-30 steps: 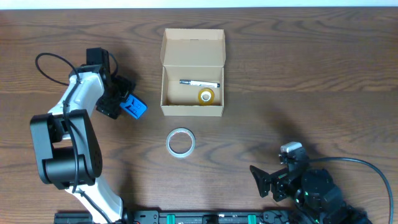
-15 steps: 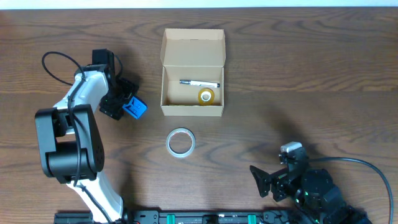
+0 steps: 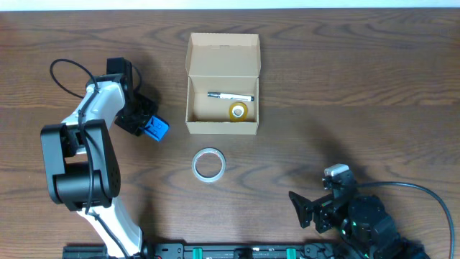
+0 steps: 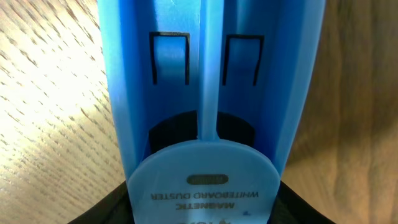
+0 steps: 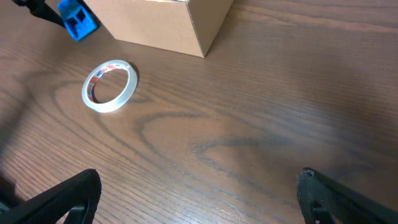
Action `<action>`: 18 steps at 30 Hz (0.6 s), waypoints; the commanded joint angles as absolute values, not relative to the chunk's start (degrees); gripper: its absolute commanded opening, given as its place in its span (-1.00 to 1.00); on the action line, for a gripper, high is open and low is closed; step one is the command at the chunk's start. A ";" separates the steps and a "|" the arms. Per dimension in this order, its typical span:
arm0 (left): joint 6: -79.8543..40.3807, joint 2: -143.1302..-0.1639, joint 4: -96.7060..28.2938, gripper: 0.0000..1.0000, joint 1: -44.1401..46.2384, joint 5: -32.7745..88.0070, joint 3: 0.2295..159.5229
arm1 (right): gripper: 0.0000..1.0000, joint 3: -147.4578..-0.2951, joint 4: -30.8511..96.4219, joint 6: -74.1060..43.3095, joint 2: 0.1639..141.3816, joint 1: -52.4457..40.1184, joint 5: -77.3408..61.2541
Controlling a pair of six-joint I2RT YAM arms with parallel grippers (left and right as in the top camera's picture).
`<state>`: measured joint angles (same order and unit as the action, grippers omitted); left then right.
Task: Pack container
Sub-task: 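Lift the blue duster with left gripper and carry it into the box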
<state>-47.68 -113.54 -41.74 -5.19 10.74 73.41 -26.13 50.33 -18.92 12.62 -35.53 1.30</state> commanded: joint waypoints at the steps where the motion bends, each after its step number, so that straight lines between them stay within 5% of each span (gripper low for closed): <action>1: -43.42 -115.15 -44.60 -0.23 -5.23 12.05 76.14 | 0.99 -26.17 50.41 -19.68 12.36 -35.38 1.69; 18: -28.75 -114.06 -69.91 -0.17 -4.69 16.01 102.87 | 0.98 -26.17 50.41 -19.68 12.36 -35.38 1.69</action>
